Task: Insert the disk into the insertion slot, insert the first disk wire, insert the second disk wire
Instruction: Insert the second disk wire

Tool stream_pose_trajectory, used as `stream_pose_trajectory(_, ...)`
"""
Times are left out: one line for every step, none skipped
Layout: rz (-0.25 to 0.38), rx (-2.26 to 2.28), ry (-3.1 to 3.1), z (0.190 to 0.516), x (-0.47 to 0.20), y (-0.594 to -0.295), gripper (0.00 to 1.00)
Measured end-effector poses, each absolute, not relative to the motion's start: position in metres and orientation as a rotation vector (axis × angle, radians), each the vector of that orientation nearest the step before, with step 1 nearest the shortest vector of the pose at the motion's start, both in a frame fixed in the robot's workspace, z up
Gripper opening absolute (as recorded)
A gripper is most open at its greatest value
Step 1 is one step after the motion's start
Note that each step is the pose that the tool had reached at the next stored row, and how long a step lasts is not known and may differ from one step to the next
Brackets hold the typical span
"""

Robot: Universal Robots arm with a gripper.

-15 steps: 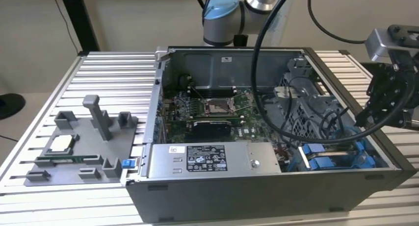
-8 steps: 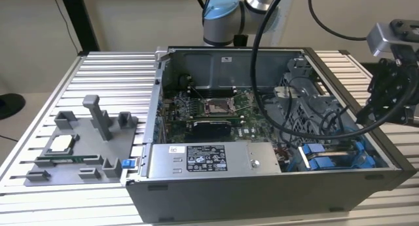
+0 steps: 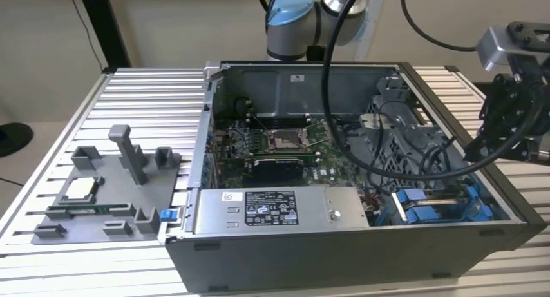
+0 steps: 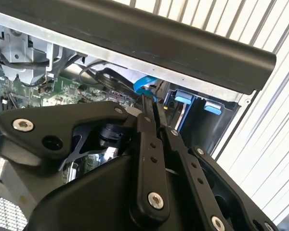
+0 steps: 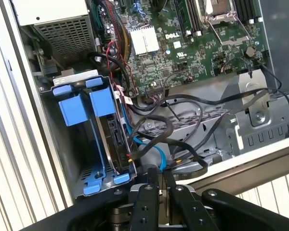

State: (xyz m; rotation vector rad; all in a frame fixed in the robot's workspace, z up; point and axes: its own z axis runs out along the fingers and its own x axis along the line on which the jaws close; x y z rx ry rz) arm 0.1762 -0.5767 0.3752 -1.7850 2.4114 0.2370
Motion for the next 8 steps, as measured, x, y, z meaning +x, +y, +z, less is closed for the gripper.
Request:
stream_pose_trajectory(0.237,-1.785,2.411,0.375,0.175,-0.577,0.0)
stream_pose_trajectory(0.237,-1.785,2.411,0.376,0.174,-0.576,0.0)
stream_pose_trajectory(0.237,-1.785,2.411,0.376,0.172,-0.576,0.0)
stream_pose_trajectory(0.237,-1.785,2.411,0.376,0.171,-0.576,0.0)
stream_pose_trajectory(0.237,-1.785,2.411,0.376,0.169,-0.576,0.0)
stream_pose_trajectory(0.237,-1.785,2.411,0.376,0.168,-0.576,0.0)
stream_pose_trajectory(0.237,-1.785,2.411,0.376,0.166,-0.576,0.0)
stream_pose_trajectory(0.237,-1.785,2.412,0.376,0.165,-0.576,0.0)
